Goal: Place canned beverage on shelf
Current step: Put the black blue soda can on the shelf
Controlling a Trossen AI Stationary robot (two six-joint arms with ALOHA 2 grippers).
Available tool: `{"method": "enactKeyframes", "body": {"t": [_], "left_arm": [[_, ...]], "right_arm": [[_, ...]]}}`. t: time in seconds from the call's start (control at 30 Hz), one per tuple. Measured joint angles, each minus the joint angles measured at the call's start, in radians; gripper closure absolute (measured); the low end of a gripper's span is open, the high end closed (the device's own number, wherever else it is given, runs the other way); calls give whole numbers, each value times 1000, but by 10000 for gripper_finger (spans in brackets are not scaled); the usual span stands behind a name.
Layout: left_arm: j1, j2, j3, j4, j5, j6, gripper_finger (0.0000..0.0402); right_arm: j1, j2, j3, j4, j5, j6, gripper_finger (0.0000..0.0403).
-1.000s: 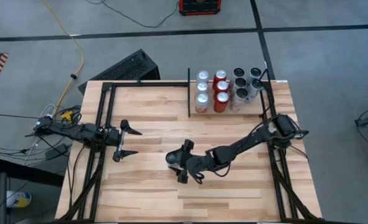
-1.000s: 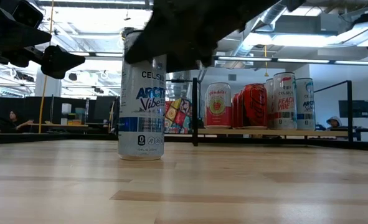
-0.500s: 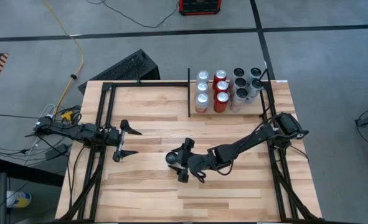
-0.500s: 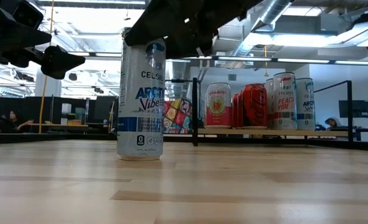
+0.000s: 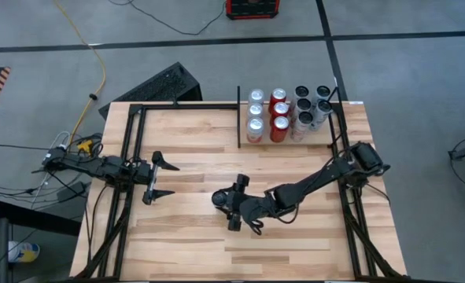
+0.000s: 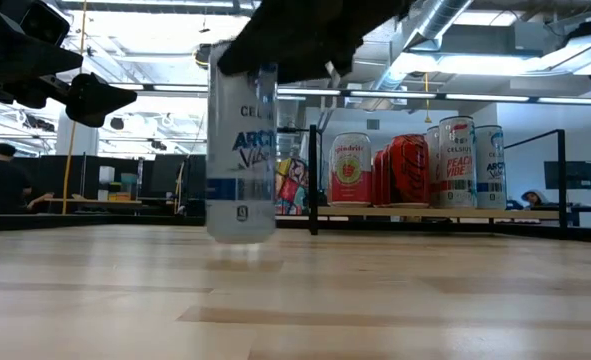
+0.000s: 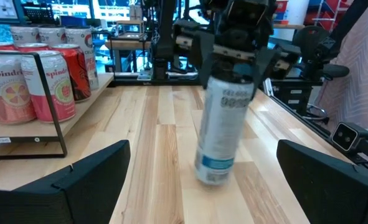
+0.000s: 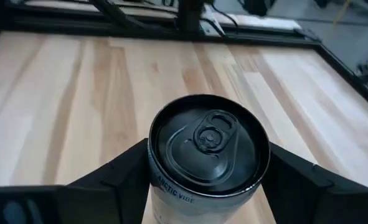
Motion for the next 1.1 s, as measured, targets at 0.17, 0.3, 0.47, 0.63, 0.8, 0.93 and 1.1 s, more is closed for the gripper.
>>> {"method": "enactKeyframes", "body": {"t": [0.17,0.3,0.47,0.63,0.8,0.93,1.1], "left_arm": [[0,6,0,-1,0,0,10],[0,15,0,-4,0,0,10],[0,25,0,-2,-1,0,10],[0,27,0,0,0,0,10],[0,27,0,0,0,0,10],[0,27,0,0,0,0,10],[0,27,0,0,-1,0,10]], "right_arm": [[17,-94,0,-154,56,17,128],[39,-206,0,-352,142,88,128],[96,-356,-15,-691,285,308,128],[168,-533,-146,-962,390,653,128],[174,-692,-261,-1110,437,869,128],[143,-769,-306,-1251,442,948,128],[123,-867,-327,-1492,464,1107,128]]}}
